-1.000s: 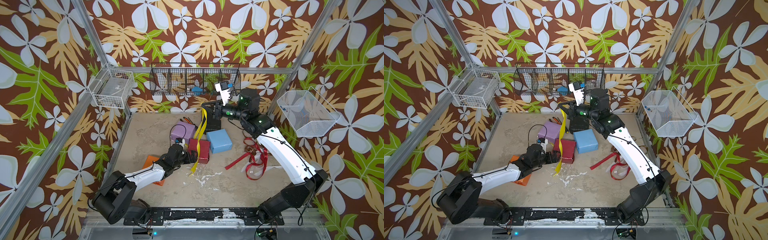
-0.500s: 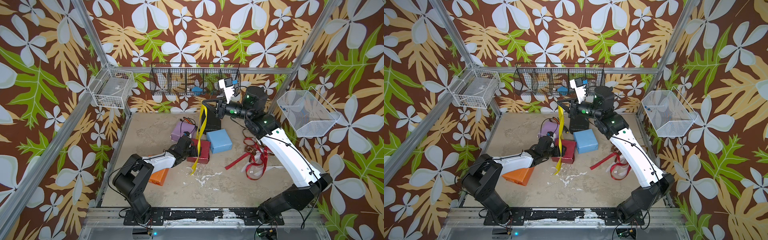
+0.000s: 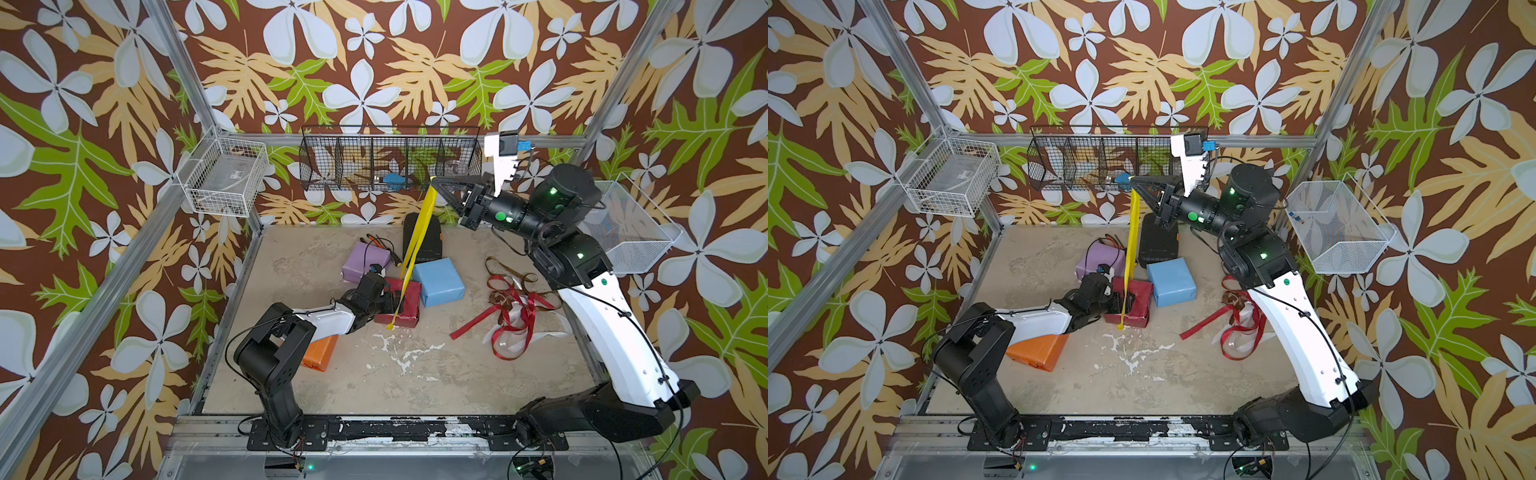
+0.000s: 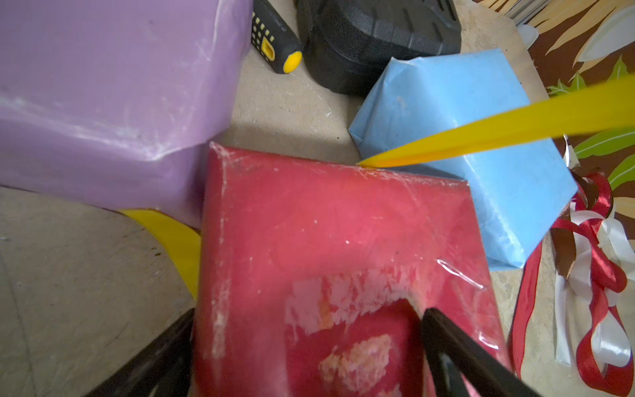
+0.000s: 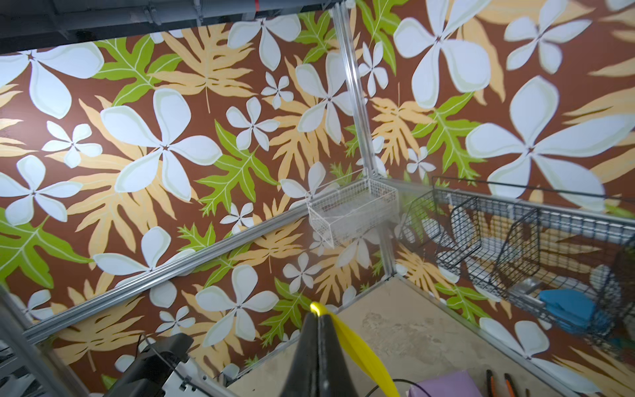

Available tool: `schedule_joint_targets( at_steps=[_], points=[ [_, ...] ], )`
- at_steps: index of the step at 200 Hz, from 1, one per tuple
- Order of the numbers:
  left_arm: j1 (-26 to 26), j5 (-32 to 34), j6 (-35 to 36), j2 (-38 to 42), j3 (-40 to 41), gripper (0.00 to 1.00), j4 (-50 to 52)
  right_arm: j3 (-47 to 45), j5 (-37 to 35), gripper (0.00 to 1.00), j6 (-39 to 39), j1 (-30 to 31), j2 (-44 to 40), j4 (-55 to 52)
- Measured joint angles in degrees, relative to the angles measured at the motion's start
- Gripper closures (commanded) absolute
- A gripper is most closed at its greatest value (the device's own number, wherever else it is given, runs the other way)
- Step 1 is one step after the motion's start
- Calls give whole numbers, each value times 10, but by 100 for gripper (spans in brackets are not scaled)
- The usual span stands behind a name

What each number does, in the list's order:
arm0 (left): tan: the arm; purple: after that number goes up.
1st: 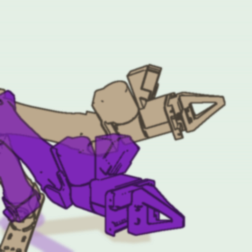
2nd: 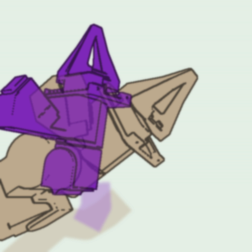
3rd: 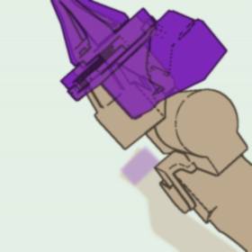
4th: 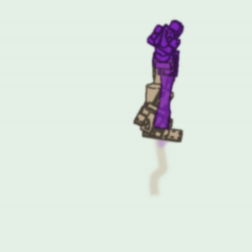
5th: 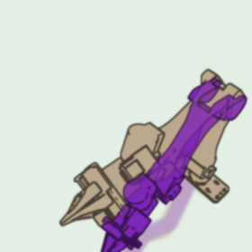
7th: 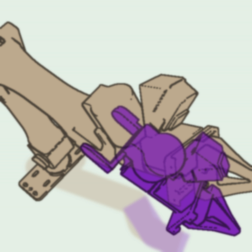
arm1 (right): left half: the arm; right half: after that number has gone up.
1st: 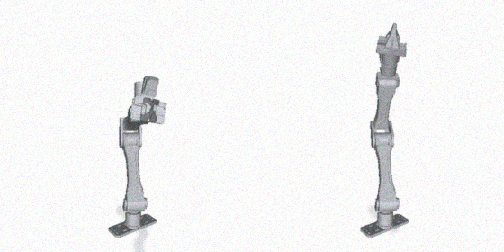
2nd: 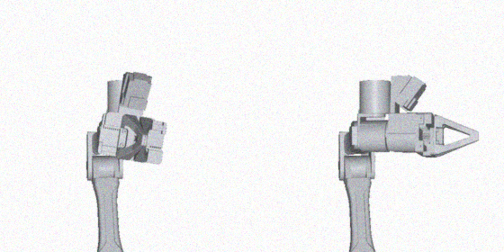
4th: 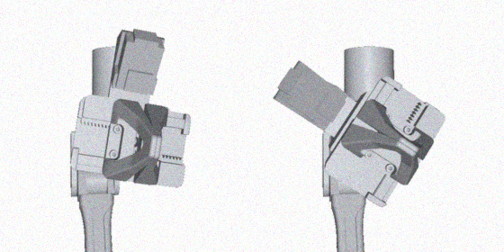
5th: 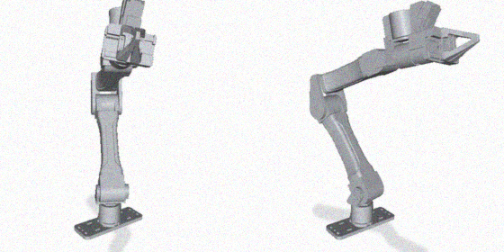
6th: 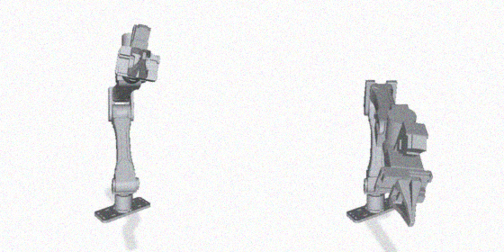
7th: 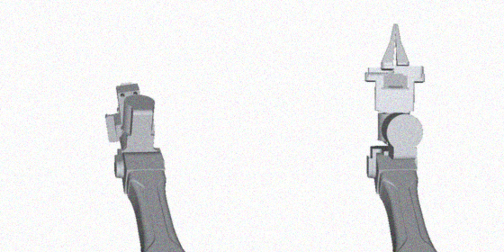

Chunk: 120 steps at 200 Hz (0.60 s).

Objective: Untie the ribbon bows on the gift boxes
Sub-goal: Pull the ribbon from the gift box.

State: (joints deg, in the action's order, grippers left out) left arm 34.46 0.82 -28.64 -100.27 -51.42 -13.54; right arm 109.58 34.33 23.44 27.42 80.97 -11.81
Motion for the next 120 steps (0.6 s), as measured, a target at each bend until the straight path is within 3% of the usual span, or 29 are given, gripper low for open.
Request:
schedule_joint_targets(
  at_steps=[74, 120],
  points=[
    [0, 3, -2, -6, -1, 0, -7, -73, -142, 100, -33, -89, -83, -10],
    [0, 4, -2, -6, -2, 0, -6, -330, -304, 100, -42, -106, -194, -2]
  ],
)
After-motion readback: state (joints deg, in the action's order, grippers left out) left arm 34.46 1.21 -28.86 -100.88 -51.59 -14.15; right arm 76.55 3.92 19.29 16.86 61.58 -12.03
